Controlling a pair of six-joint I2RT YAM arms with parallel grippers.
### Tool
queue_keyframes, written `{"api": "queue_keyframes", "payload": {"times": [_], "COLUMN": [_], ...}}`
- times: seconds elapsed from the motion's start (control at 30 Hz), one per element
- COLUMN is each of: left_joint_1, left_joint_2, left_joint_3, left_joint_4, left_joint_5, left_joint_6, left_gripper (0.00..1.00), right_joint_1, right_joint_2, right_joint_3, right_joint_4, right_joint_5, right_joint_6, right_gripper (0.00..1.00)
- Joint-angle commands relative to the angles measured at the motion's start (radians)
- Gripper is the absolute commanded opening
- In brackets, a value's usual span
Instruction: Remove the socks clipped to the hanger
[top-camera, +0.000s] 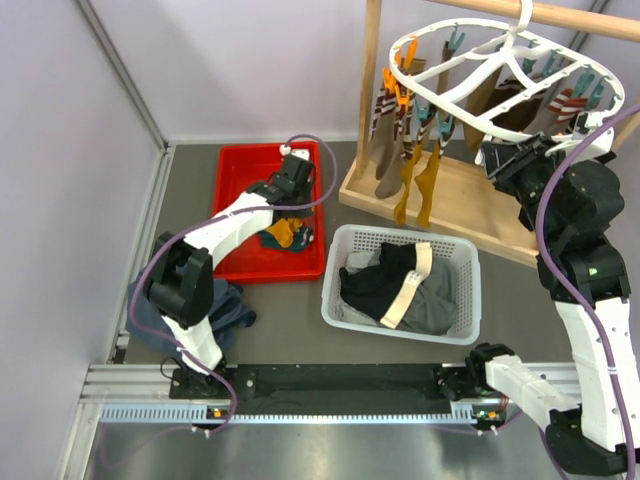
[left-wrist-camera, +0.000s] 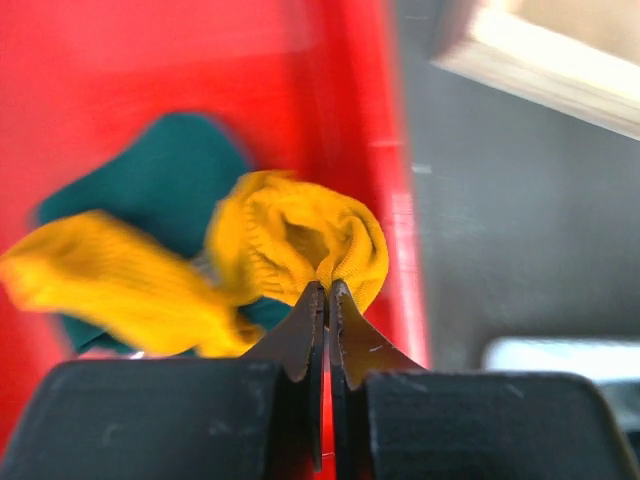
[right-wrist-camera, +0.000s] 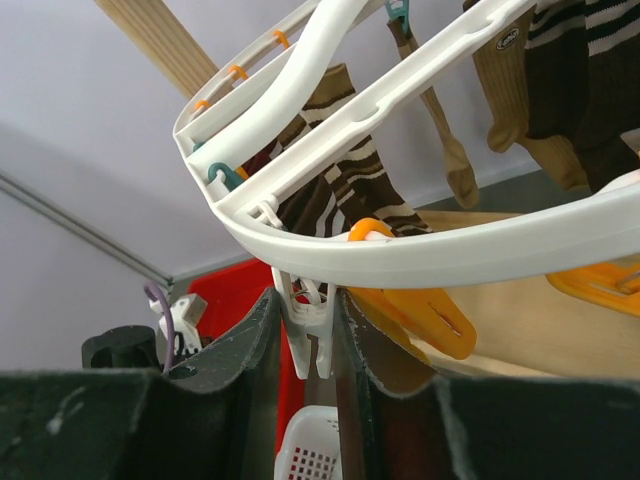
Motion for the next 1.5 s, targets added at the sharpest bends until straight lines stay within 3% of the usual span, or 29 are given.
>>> {"api": "queue_keyframes", "payload": {"times": [0.0,0.2,0.23,0.27,0.3,0.37,0.5,0.6,0.7,0.93,1.1,1.3,1.47], "left_joint_1": [0.025,0.065,0.064,0.062,0.061,0.058,0.041,-0.002,-0.066,-0.236,-0.346,-0.470,-0.522], "left_joint_2": [-0.013,0.073,0.073,0.061,0.053,0.032,0.007,-0.049,-0.129,-0.165,-0.194,-0.175,-0.112], "left_joint_3": [0.067,0.137,0.139,0.140,0.145,0.168,0.252,0.265,0.208,0.266,0.216,0.183,0.188], "left_joint_4": [-0.105,-0.288,-0.288,-0.280,-0.280,-0.292,-0.352,-0.274,-0.084,0.037,0.276,0.488,0.573], "left_joint_5": [-0.259,-0.428,-0.417,-0.405,-0.388,-0.405,-0.459,-0.367,-0.197,-0.120,0.087,0.117,0.095], "left_joint_6": [-0.061,-0.187,-0.188,-0.185,-0.181,-0.179,-0.181,-0.066,0.022,0.068,0.102,0.154,0.207], "left_gripper": [0.00,0.02,0.09,0.32,0.45,0.63,0.78,0.79,0.80,0.87,0.86,0.86,0.87], "right_joint_1": [-0.009,-0.009,-0.009,-0.009,-0.009,-0.009,-0.009,-0.010,-0.010,-0.009,-0.009,-0.009,-0.010], "right_joint_2": [-0.016,-0.016,-0.017,-0.019,-0.022,-0.023,-0.023,-0.023,-0.027,-0.027,-0.033,-0.033,-0.034], "right_joint_3": [0.044,0.054,0.054,0.054,0.052,0.052,0.054,0.058,0.064,0.077,0.080,0.092,0.092], "right_joint_4": [0.028,0.012,0.011,0.008,0.006,0.005,0.000,-0.005,-0.011,-0.017,-0.023,-0.031,-0.034], "right_joint_5": [0.009,0.023,0.026,0.027,0.032,0.033,0.023,0.018,0.023,0.026,0.027,0.030,0.023], "right_joint_6": [-0.022,-0.042,-0.046,-0.049,-0.051,-0.057,-0.056,-0.060,-0.066,-0.071,-0.071,-0.071,-0.059], "right_gripper": [0.05,0.05,0.05,0.05,0.05,0.05,0.05,0.05,0.06,0.06,0.06,0.06,0.06]}}
